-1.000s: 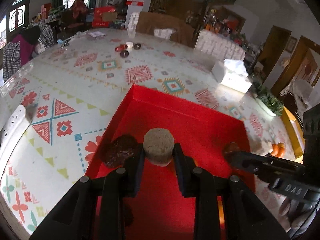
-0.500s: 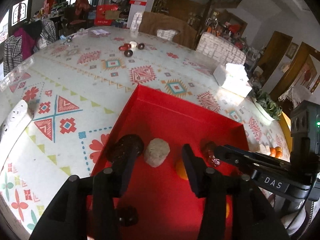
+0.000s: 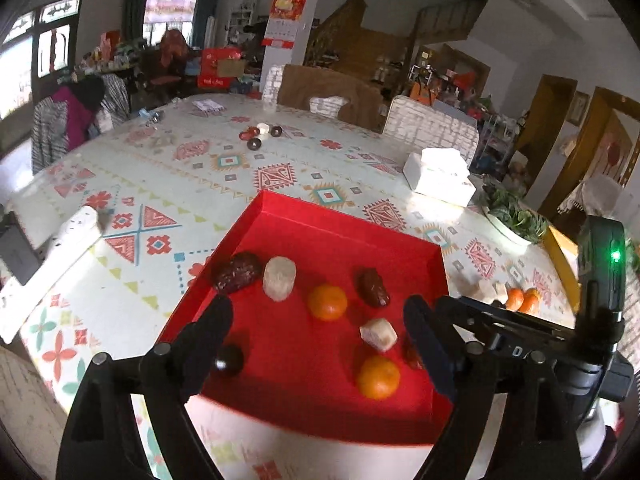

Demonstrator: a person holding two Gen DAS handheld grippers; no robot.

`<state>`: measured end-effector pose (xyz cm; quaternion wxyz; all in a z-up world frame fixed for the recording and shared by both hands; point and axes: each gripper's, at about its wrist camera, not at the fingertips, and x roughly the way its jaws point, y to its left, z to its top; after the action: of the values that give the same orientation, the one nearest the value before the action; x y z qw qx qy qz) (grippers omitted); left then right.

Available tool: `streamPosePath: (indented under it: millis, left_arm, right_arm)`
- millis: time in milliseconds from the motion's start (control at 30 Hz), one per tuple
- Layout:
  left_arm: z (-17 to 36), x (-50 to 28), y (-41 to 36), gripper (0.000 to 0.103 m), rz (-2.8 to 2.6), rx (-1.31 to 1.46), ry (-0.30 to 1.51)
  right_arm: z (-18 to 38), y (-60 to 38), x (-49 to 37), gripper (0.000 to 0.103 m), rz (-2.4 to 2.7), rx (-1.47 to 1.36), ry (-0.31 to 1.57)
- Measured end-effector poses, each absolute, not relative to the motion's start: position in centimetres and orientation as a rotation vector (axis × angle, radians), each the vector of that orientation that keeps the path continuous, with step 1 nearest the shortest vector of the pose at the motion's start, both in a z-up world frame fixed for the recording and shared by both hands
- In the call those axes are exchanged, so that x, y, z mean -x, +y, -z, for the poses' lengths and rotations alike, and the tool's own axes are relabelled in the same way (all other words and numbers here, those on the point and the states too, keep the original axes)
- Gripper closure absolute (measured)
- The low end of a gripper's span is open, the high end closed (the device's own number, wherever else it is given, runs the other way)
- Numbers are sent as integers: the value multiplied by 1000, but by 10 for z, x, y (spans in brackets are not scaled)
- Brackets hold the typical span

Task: Organize fruits
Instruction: 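Open the left tool to drop the yam chunk while the right tool drops the date into the box, then move both open tools back toward the fruit pile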

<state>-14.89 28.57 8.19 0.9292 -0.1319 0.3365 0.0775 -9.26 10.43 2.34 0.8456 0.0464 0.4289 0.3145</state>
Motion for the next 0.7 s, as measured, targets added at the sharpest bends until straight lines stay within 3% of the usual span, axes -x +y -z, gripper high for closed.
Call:
streamPosePath:
  millis: [400, 533, 700]
  left_arm:
    - [-91, 188, 220, 17, -296, 36, 605]
    - [-93, 198, 198, 16, -271, -3, 585]
    - [-92, 201, 175, 16, -235, -48, 587]
  right_arm:
    - [-21, 24, 139, 63, -550, -89, 840]
    - [-22, 3, 148, 57, -525, -99, 821]
    - [-22, -25, 156, 56, -492, -115, 807]
